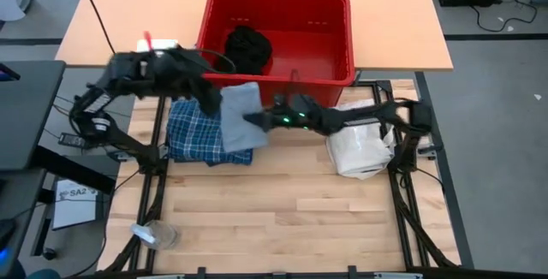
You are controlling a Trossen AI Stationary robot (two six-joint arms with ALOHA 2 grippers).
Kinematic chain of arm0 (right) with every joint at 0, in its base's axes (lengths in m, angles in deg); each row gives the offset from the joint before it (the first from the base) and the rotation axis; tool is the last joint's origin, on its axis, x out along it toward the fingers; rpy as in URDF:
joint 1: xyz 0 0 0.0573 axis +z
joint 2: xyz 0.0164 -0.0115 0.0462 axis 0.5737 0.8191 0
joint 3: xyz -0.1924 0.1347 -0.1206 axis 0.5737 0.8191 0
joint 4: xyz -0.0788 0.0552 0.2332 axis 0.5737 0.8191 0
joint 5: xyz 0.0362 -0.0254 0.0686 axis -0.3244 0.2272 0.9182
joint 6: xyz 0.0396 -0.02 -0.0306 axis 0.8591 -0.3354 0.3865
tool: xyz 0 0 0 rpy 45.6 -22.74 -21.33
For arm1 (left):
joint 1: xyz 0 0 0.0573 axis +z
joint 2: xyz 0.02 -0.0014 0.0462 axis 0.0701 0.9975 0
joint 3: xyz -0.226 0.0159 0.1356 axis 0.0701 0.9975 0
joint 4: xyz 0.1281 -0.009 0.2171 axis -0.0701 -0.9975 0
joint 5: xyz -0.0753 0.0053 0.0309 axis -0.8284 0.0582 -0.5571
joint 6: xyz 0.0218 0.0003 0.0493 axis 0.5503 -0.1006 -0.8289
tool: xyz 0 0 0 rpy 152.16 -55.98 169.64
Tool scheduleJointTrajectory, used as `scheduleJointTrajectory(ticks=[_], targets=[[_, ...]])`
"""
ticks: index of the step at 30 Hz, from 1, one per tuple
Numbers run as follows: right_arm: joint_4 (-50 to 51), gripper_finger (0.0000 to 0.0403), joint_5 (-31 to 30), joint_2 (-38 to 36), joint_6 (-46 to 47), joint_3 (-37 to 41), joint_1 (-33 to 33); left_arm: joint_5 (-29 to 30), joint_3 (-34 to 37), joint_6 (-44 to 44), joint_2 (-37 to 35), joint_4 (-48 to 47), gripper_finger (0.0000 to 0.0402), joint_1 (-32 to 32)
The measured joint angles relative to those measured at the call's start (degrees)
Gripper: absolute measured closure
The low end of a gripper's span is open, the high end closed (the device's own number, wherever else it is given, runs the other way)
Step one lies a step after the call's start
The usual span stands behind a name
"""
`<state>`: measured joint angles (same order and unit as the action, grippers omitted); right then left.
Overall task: Fold Laundry from Bin
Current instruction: Stack the gray shirt on top of the plaid pants
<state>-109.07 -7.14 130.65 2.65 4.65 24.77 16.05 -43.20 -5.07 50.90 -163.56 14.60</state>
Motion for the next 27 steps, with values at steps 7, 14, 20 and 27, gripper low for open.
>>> scheduleJointTrajectory(ticks=[7,14,20,27], targets=[[0.5,0.0354,1.6,15.0,5.5,-18.1,-1.2,-1.9,0.0,-7.6,-2.3,-4.3,0.0259,7.3],[11.2,0.0354,-4.1,27.3,8.7,-34.8,-0.3,-2.9,0.0,-11.8,-2.3,-4.8,0.0259,10.2],[15.3,0.0354,-8.3,35.4,14.5,-41.3,0.2,-3.9,0.0,-12.6,-1.9,-4.7,0.0259,11.2],[11.9,0.0354,-5.0,43.7,25.2,-42.2,-0.2,-4.0,0.1,-12.8,-1.9,-4.7,0.0259,12.2]])
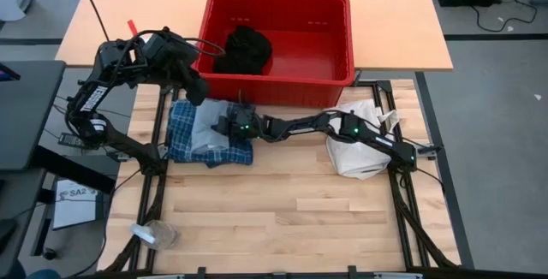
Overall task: Fold Laundry from Bin
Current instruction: Stack the gray shirt on top of the plaid pants
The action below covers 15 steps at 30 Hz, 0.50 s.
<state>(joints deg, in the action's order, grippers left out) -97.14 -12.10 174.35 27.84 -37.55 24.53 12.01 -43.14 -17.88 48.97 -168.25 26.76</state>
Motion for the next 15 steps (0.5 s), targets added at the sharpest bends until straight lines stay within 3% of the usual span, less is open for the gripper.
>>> scheduleJointTrajectory(ticks=[3,8,11,15], targets=[[-6.1,0.0322,4.7,1.5,1.8,-0.1,-0.6,0.0,0.0,0.0,0.0,0.0,0.0259,0.0],[-7.2,0.0193,10.0,0.3,-3.0,0.2,-1.3,0.0,0.0,0.1,0.0,0.0,0.0259,0.0],[-0.6,0.0135,8.5,-2.7,-4.1,0.2,-1.6,0.0,0.0,0.2,0.0,0.0,0.0259,0.0],[10.1,0.0121,2.9,-7.3,-11.5,0.2,-1.6,0.0,0.0,-0.4,0.0,0.0,0.0259,0.0]])
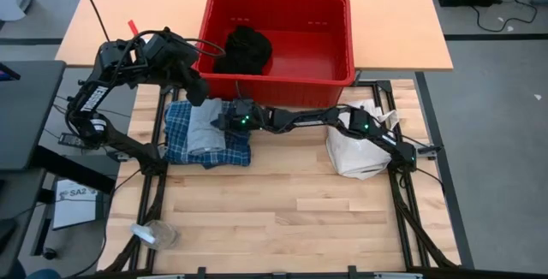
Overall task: Fold Laundry from Bin
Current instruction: Stack the gray shirt on top of the plaid pants, then remove the black shirt from the laundry bin
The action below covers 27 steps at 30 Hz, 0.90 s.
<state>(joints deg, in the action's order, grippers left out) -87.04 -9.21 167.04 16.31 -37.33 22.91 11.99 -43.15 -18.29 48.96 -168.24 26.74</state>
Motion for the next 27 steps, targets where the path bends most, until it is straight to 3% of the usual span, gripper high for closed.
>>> scheduleJointTrajectory(ticks=[5,12,17,21,27], targets=[[11.4,0.0144,-6.9,-6.2,-11.1,0.0,0.9,0.0,0.0,-2.4,-0.2,0.0,0.0259,0.0],[19.1,0.0177,-3.6,-15.7,-24.9,0.0,1.6,0.0,0.0,-3.9,-0.2,1.2,0.0259,0.0],[25.1,0.0182,-7.3,-23.4,-36.9,0.0,1.3,0.0,0.0,-4.9,-0.2,4.6,0.0259,0.0],[27.8,0.0183,-11.3,-27.4,-47.0,0.0,-1.9,0.3,0.0,-8.4,0.4,9.4,0.0259,0.6],[33.5,0.0183,-7.6,-30.2,-49.5,0.0,-10.7,0.0,0.1,-13.6,5.0,13.0,0.026,7.0]])
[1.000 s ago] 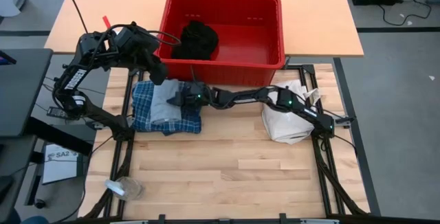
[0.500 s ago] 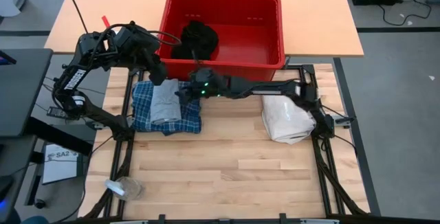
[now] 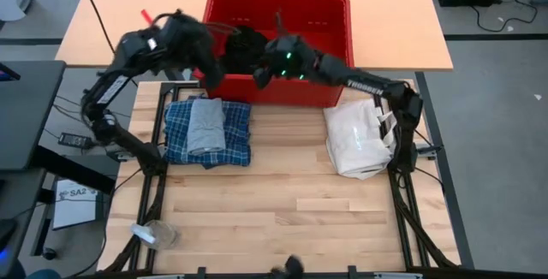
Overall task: Fold Laundry from Bin
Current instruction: Remove the black shirt from the laundry bin
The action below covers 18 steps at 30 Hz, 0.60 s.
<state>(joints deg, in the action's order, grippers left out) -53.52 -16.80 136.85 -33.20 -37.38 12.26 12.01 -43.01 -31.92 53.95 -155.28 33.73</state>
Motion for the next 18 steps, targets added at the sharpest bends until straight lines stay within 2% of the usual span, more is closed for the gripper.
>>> scheduleJointTrajectory(ticks=[5,9,11,15,18], targets=[[5.8,0.0183,8.7,-2.5,0.0,0.0,-7.4,-2.4,0.1,-8.6,7.2,5.8,0.026,7.5],[10.5,0.0183,16.8,-4.3,-1.6,0.0,-13.0,-2.7,0.1,-22.0,14.2,16.6,0.026,12.5],[12.6,0.0183,20.5,-5.4,-4.0,0.0,-15.7,-4.9,0.1,-26.8,18.2,21.9,0.026,15.0],[16.2,0.0183,23.4,-8.0,-9.2,0.0,-20.7,-12.3,0.1,-28.1,26.4,29.8,0.026,20.1],[17.4,0.0183,23.3,-9.1,-12.7,0.0,-24.0,-13.3,0.1,-27.5,32.2,33.1,0.026,23.1]])
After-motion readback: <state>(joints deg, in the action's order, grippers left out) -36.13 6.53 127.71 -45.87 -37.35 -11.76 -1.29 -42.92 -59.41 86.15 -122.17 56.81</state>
